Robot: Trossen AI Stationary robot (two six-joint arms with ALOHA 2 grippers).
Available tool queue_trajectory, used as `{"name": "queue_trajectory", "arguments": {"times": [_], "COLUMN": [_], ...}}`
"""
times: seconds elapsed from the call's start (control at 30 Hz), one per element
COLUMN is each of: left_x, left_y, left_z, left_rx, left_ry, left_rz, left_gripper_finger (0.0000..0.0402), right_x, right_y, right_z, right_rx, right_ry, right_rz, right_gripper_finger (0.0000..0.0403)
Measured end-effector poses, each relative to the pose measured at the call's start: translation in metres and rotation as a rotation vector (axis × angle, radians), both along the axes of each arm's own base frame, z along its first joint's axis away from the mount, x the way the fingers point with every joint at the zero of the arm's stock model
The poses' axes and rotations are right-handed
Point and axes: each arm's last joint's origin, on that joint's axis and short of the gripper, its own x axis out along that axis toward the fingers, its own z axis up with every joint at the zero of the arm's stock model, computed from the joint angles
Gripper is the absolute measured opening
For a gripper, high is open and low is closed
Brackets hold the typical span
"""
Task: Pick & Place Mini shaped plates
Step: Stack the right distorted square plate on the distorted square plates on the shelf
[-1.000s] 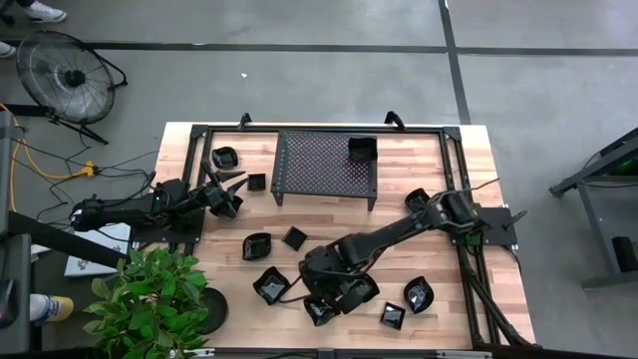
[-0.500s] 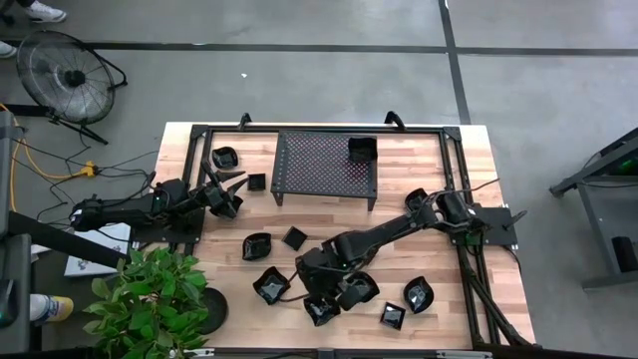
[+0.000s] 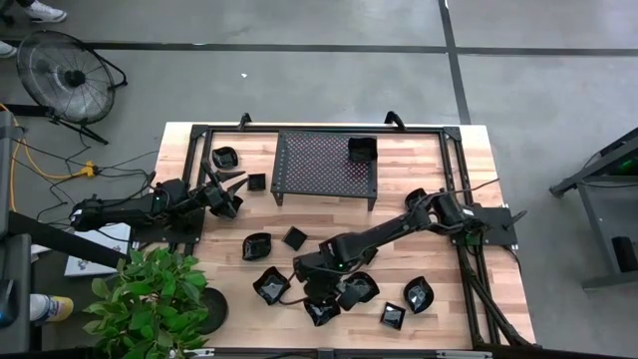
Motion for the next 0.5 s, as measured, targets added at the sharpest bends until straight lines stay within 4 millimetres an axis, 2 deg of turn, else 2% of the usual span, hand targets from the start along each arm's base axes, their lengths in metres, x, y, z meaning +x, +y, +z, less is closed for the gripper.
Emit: {"name": "queue_trajectory", "arguments": {"times": [0.5], "left_x": [0.0000], "left_y": [0.0000], "left_z": [0.0000], "left_rx": [0.000], "left_ry": [0.000], "left_rz": [-0.001], "left_gripper_finger": [0.0092], "right_x": [0.0026], "right_y": [-0.0083], "right_z": [-0.0009], "right_rx": [-0.022], "right_ry": [-0.005], "right_rz": [-0.016], "right_gripper_finger": [0.0094]}}
